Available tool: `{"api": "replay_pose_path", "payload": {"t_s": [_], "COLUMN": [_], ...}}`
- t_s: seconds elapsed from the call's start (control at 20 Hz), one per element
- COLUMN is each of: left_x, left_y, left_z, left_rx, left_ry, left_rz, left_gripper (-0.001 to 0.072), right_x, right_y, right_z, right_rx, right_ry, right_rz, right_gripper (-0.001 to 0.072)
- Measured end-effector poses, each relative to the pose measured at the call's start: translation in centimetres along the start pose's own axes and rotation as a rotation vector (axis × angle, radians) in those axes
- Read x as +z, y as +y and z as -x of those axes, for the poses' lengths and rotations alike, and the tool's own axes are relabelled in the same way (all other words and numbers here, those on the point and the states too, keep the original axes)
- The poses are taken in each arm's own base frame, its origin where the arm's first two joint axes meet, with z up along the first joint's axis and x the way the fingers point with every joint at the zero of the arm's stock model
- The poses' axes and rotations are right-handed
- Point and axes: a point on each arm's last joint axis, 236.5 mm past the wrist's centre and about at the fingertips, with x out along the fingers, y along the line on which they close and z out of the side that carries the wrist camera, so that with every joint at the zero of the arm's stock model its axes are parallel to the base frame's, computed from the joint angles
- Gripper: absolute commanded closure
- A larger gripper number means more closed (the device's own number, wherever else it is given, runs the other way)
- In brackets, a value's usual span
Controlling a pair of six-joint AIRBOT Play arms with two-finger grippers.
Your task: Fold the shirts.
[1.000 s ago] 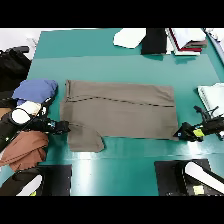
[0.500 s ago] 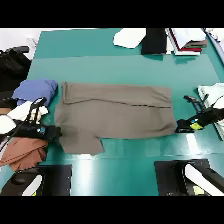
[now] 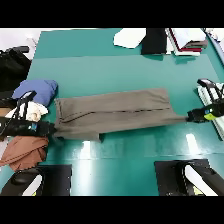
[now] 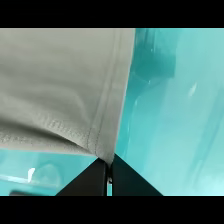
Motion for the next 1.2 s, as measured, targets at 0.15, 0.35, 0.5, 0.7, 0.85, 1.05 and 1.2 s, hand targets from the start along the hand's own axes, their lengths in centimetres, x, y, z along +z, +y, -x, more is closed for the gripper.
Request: {"api": "replay_pose_path", "payload": {"t_s": [0.15, 0.35, 0.5, 0.7, 0.85, 1.05, 1.2], "left_x": [4.0, 9.1, 12.2, 14.5, 15.7, 16.5, 16.4], "left_y": [1.0, 2.6, 3.6, 4.1, 3.8, 3.1, 1.4], "left_z": [-1.8, -4.3, -5.8, -6.5, -6.2, -5.6, -5.7], "left_rx": [0.034, 0.086, 0.112, 0.129, 0.126, 0.104, 0.039], "left_ry": [-0.03, -0.06, -0.094, -0.136, -0.162, -0.174, -0.167], "left_rz": [-0.002, -0.009, -0.012, -0.021, -0.023, -0.015, 0.012], "left_gripper": [0.0678, 0.0677, 0.0677, 0.0192, 0.0308, 0.0677, 0.0678], "right_x": [4.4, 10.0, 13.0, 15.8, 17.5, 17.4, 15.2], "right_y": [0.4, 1.3, 1.8, 2.0, 2.0, 0.2, -2.1], "right_z": [-0.4, -2.0, -3.1, -4.1, -3.9, -3.5, -5.2], "right_rx": [0.002, 0.046, 0.087, 0.12, 0.186, 0.268, 0.35], "right_ry": [-0.02, -0.028, -0.026, -0.047, -0.098, -0.121, -0.087], "right_rz": [0.046, 0.065, 0.06, 0.049, 0.016, -0.029, -0.115], "right_gripper": [0.07, 0.0698, 0.0697, 0.0317, 0.0254, 0.0254, 0.0254]}}
